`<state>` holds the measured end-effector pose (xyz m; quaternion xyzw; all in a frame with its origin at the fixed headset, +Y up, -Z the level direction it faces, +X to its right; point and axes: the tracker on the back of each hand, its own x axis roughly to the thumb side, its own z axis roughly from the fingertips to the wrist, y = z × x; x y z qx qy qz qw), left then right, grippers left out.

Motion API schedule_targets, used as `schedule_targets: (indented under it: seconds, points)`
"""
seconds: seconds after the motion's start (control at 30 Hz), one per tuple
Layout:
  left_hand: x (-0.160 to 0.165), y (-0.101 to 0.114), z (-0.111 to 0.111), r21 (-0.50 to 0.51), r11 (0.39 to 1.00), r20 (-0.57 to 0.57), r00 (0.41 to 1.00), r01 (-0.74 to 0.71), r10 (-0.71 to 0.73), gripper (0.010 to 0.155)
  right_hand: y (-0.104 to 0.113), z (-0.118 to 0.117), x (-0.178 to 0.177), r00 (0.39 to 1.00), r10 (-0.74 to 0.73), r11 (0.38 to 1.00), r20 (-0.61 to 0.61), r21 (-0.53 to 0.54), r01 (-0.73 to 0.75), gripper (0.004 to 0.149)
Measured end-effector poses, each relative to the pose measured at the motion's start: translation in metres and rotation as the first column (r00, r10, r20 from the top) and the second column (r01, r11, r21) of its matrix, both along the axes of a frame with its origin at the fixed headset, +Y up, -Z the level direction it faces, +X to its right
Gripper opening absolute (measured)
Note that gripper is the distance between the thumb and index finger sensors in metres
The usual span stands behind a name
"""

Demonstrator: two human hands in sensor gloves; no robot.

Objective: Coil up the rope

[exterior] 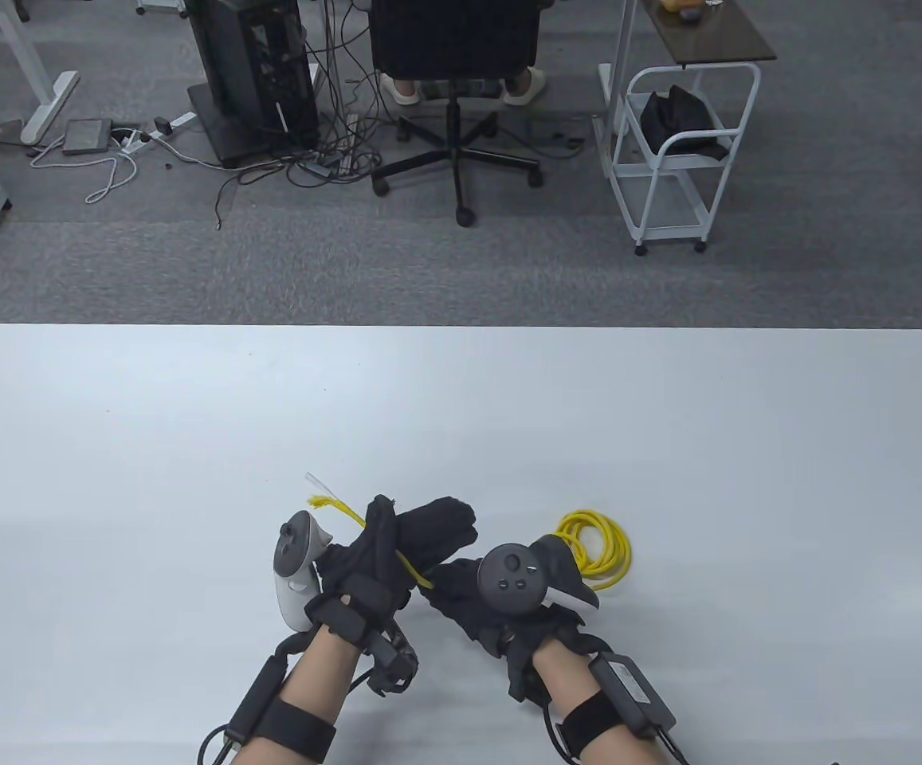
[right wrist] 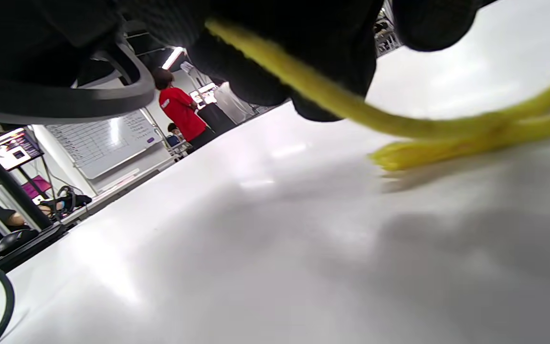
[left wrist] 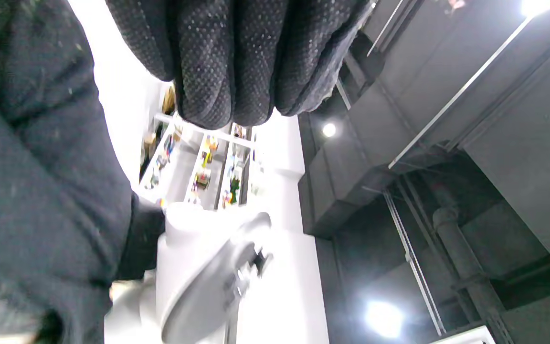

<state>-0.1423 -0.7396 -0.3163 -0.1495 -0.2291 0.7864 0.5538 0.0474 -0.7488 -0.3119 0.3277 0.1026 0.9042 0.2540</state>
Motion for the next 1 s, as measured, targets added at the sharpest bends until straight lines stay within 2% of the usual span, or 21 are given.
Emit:
schedule_targets:
  seconds: [0.17, 0.3, 0.43, 0.63, 0.77, 0.87, 1.0]
  points:
    - [0.012, -0.004, 0.001, -0.013, 0.999, 0.100, 0.995, 0.034, -0.032, 0.083, -0.006, -0.011, 0.017, 0.997, -0.035, 0.997, 0.071, -0.065, 0.040, 0.041]
    - [0.021, -0.007, 0.001, -0.003, 0.990, 0.213, 0.967, 0.140, -0.136, 0.084, -0.005, -0.016, 0.029, 0.992, -0.048, 0.996, 0.116, -0.074, 0.057, 0.041]
    - [0.032, -0.012, 0.003, 0.010, 0.954, 0.355, 0.891, 0.300, -0.283, 0.085, -0.003, -0.020, 0.038, 0.988, -0.049, 0.995, 0.148, -0.074, 0.060, 0.041]
    - [0.041, -0.018, 0.006, 0.051, 0.865, 0.444, 0.765, 0.499, -0.467, 0.086, -0.001, -0.022, 0.046, 0.978, -0.098, 0.991, 0.183, -0.075, 0.113, 0.040]
    - [0.043, -0.024, 0.006, 0.071, 0.799, 0.462, 0.690, 0.598, -0.557, 0.087, 0.004, -0.023, 0.049, 0.958, -0.201, 0.972, 0.205, -0.081, 0.222, 0.040]
    - [0.041, -0.029, 0.004, 0.050, 0.786, 0.445, 0.691, 0.616, -0.570, 0.088, 0.010, -0.019, 0.047, 0.945, -0.255, 0.960, 0.206, -0.064, 0.273, 0.040]
    - [0.035, -0.031, 0.002, 0.004, 0.817, 0.419, 0.740, 0.577, -0.526, 0.091, 0.021, -0.012, 0.036, 0.941, -0.274, 0.956, 0.199, -0.048, 0.288, 0.040]
